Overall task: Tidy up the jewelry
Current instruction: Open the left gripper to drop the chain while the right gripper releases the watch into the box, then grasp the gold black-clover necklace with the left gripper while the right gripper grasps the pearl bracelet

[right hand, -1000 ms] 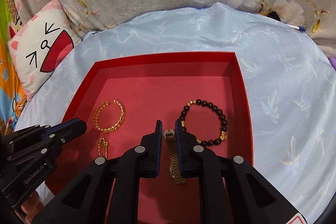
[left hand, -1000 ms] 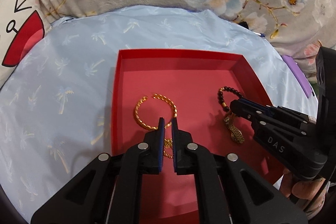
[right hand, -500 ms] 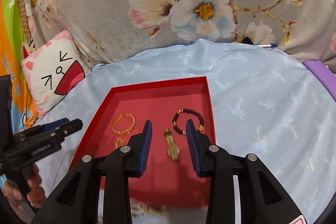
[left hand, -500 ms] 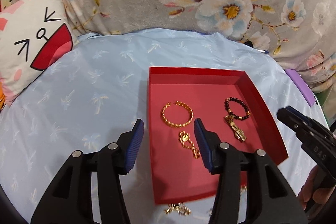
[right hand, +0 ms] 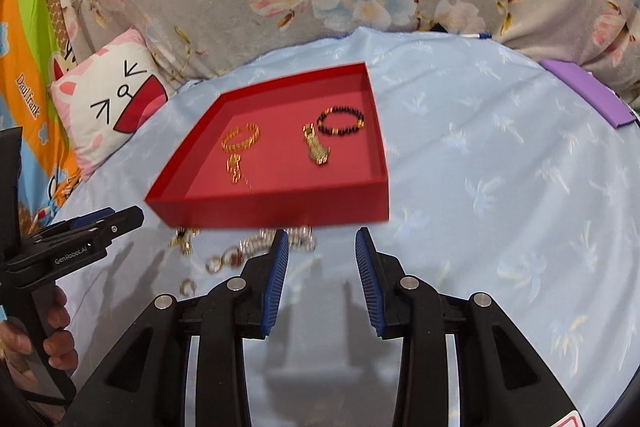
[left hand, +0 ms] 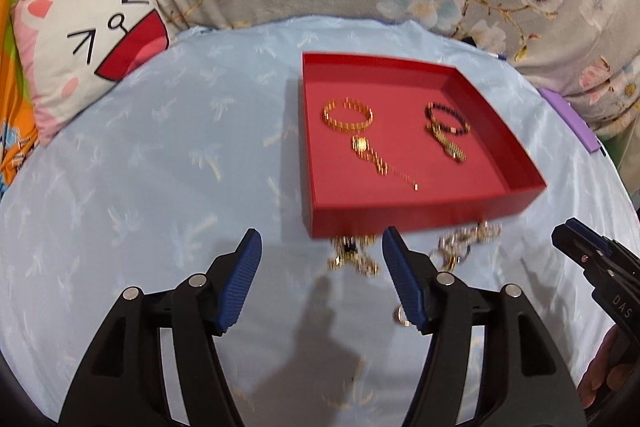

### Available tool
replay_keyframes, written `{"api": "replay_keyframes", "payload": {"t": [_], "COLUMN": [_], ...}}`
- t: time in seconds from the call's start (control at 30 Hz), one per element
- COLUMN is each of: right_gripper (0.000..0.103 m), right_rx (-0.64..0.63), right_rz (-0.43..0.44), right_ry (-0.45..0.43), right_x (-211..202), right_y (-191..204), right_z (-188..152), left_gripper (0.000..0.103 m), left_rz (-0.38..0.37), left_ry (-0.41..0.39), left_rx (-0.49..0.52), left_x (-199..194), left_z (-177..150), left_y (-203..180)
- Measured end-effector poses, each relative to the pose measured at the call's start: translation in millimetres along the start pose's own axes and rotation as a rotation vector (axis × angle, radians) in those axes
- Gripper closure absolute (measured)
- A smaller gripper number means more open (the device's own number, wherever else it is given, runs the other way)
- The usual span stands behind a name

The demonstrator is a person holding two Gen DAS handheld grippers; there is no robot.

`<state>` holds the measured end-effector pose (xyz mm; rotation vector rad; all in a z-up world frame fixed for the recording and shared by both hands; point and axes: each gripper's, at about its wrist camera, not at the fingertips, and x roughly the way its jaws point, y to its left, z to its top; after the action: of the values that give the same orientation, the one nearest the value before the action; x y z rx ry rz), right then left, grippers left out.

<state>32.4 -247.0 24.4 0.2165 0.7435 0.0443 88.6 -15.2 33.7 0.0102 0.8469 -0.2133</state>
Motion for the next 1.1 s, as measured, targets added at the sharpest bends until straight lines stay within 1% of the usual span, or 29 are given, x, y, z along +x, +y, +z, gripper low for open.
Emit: {"api": "replay_keyframes", "payload": {"t": [0.1, 0.23, 0.3, 0.33, 0.37, 0.4, 0.53, 0.63, 0.67, 0.7, 0.73, 0.8, 0.93, 1.1], "right_gripper": [0.068, 0.068, 0.068, 0.066, 0.061, 0.060, 0.060, 0.060, 0.065, 0.073, 0.078, 0.098, 0.098, 0.099], "right_rx": [0.013, 0.010, -0.013, -0.025, -0.035, -0.044, -0.061, -0.074, -0.076, -0.080, -0.085, -0.082, -0.071, -0.037], "right_rz": [0.018, 0.053, 0.051, 0.053, 0.051, 0.048, 0.066, 0.080, 0.086, 0.094, 0.100, 0.116, 0.132, 0.135], "right_ry": [0.030, 0.053, 0.062, 0.067, 0.073, 0.078, 0.111, 0.128, 0.129, 0.129, 0.132, 0.137, 0.128, 0.090], "right_x": [6.6, 21.4, 31.3, 36.8, 41.3, 47.1, 65.6, 71.2, 71.2, 70.8, 70.7, 69.8, 63.8, 43.2], "right_y": [-1.6, -0.4, 3.0, 4.0, 4.7, 5.4, 6.3, 8.5, 8.6, 9.4, 10.3, 10.9, 11.4, 8.2], "right_z": [-9.1, -7.7, -3.8, -1.3, 0.3, 2.7, 7.9, 6.6, 6.0, 4.9, 4.4, 2.7, -1.3, -6.9], "left_gripper": [0.042, 0.042, 0.042, 0.042, 0.042, 0.042, 0.042, 0.042, 0.042, 0.042, 0.042, 0.042, 0.043, 0.043], "left_rz": [0.005, 0.008, 0.004, 0.001, 0.001, 0.000, -0.003, -0.010, -0.011, -0.014, -0.018, -0.028, -0.048, -0.063], "left_ry": [0.024, 0.042, 0.049, 0.051, 0.053, 0.053, 0.055, 0.057, 0.058, 0.058, 0.060, 0.067, 0.080, 0.095], "left_rx": [-0.006, 0.000, -0.002, -0.002, -0.002, -0.001, -0.006, -0.011, -0.012, -0.012, -0.013, -0.016, -0.025, -0.043], "left_x": [3.8, 9.0, 11.1, 12.0, 12.6, 13.1, 14.8, 16.3, 16.8, 17.4, 18.2, 20.1, 23.5, 30.5], "left_z": [-16.5, -29.1, -32.1, -32.8, -33.6, -33.9, -33.4, -33.3, -32.8, -32.4, -32.2, -32.1, -31.0, -28.3], "left_y": [-0.4, -3.2, -3.6, -4.0, -4.2, -4.3, -3.6, -1.5, -0.4, 0.1, 0.2, 0.4, 0.6, 0.1]}}
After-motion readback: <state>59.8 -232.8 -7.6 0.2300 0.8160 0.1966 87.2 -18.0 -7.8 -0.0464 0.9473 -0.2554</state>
